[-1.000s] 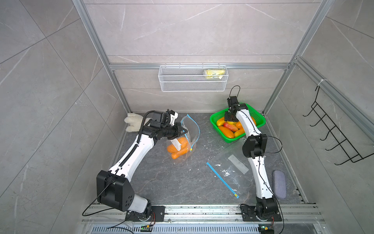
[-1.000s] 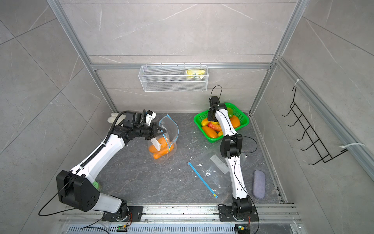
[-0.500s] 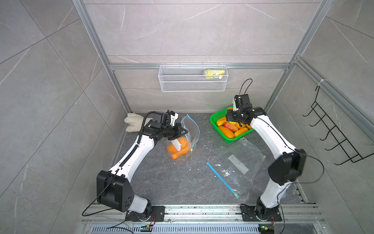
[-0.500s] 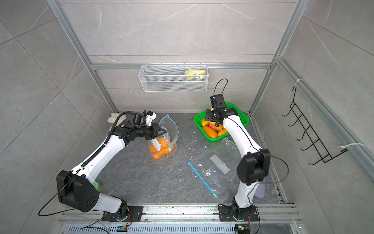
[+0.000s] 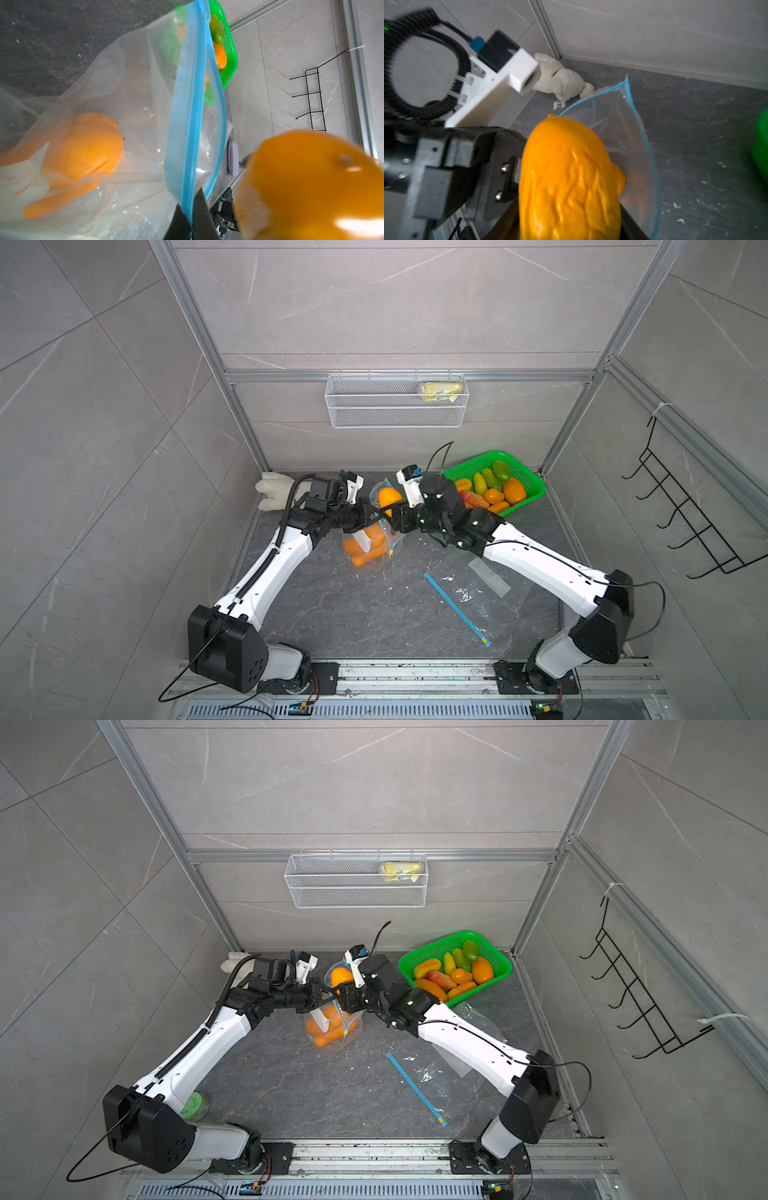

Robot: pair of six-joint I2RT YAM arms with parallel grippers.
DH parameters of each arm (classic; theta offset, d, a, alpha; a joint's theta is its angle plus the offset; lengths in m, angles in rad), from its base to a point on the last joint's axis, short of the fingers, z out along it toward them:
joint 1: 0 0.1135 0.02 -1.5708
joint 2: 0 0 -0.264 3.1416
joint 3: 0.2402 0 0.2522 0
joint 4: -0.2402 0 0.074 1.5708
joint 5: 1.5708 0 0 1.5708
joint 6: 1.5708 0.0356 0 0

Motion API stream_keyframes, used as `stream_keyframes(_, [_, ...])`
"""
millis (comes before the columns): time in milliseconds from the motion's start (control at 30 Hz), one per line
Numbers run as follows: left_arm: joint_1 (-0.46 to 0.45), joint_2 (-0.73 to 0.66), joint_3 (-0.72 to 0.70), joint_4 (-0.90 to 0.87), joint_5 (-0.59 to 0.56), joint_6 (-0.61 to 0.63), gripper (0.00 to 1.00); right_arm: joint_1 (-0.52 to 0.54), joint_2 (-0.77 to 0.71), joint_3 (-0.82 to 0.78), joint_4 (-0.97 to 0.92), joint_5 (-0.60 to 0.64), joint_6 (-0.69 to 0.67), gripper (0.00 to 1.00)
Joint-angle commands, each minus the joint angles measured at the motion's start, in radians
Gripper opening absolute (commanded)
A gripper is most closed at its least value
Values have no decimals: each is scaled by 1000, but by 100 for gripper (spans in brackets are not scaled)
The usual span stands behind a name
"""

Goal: Place the mango in a zip-top bag and seal the zipper
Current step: Place the mango in the zipper food storage bag.

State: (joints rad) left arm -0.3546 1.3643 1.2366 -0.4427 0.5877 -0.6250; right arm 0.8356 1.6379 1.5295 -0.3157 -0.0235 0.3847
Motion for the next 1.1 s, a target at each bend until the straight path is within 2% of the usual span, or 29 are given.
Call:
stream_keyframes(0, [-1, -43, -9, 2, -1, 7, 1, 9, 71, 63, 37, 10, 44, 36])
stream_keyframes(200, [-2, -62, -17, 2, 6, 17, 1, 17, 172, 139, -22, 58, 65, 36])
stream_keyframes(300, [-2, -69, -14, -9, 5, 23, 1, 17, 193, 157, -54, 121, 80, 37])
stream_keyframes(700, [2, -89, 45, -95, -33, 46, 0, 15, 203, 166, -117, 211, 86, 40])
stream_keyframes(767, [2, -90, 50, -102, -37, 43, 0, 15, 211, 171, -116, 194, 85, 48])
stream_keyframes(867, [2, -91, 54, -108, -37, 43, 0, 15, 223, 181, -109, 168, 87, 65])
stream_keyframes(1067, [4, -96, 55, -129, -48, 48, 0, 15, 173, 167, -94, 163, 72, 79])
